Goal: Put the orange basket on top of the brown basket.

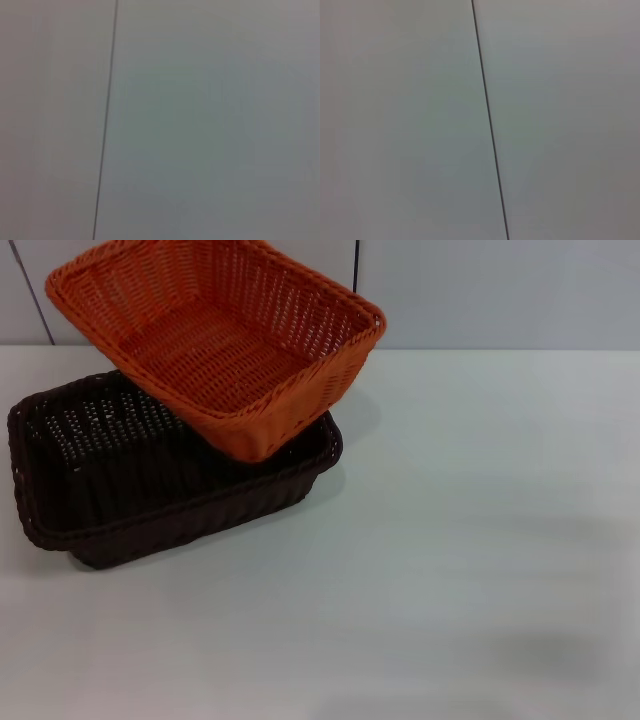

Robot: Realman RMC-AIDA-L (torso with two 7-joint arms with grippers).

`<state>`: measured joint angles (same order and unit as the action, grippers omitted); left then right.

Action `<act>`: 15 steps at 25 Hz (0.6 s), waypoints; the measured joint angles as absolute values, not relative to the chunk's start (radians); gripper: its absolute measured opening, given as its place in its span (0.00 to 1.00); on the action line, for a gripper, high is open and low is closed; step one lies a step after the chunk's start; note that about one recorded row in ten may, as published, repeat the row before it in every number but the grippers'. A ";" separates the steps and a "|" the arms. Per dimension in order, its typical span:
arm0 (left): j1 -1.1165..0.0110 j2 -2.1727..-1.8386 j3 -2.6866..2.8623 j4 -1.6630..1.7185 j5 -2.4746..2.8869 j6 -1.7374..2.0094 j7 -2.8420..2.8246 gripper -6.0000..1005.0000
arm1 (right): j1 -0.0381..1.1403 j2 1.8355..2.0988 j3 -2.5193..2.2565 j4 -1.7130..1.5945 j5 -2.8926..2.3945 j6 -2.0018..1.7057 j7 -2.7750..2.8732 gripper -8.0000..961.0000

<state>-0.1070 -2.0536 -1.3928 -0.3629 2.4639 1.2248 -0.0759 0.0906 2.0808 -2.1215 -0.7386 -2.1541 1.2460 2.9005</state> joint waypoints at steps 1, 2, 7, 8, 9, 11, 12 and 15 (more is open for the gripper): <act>-0.110 -2.055 -1.405 -0.361 2.463 1.222 -0.077 0.80 | 0.091 2.081 -2.121 -0.739 -2.151 1.246 2.901 0.79; -0.110 -2.055 -1.405 -0.361 2.463 1.222 -0.077 0.79 | 0.091 2.081 -2.121 -0.739 -2.146 1.247 2.901 0.79; -0.111 -2.062 -1.424 -0.356 2.460 1.245 -0.080 0.79 | 0.089 2.083 -2.128 -0.739 -2.142 1.247 2.901 0.79; -0.113 -2.063 -1.427 -0.353 2.459 1.250 -0.083 0.79 | 0.089 2.084 -2.130 -0.740 -2.140 1.247 2.901 0.79; -0.113 -2.063 -1.427 -0.353 2.459 1.250 -0.083 0.79 | 0.089 2.083 -2.133 -0.742 -2.136 1.247 2.901 0.79; -0.113 -2.063 -1.427 -0.353 2.459 1.250 -0.083 0.79 | 0.089 2.083 -2.134 -0.742 -2.135 1.247 2.901 0.79; -0.112 -2.066 -1.429 -0.347 2.457 1.261 -0.098 0.79 | 0.089 2.083 -2.135 -0.742 -2.135 1.247 2.901 0.79; -0.114 -2.067 -1.430 -0.335 2.444 1.268 -0.104 0.78 | 0.089 2.083 -2.142 -0.742 -2.133 1.247 2.901 0.79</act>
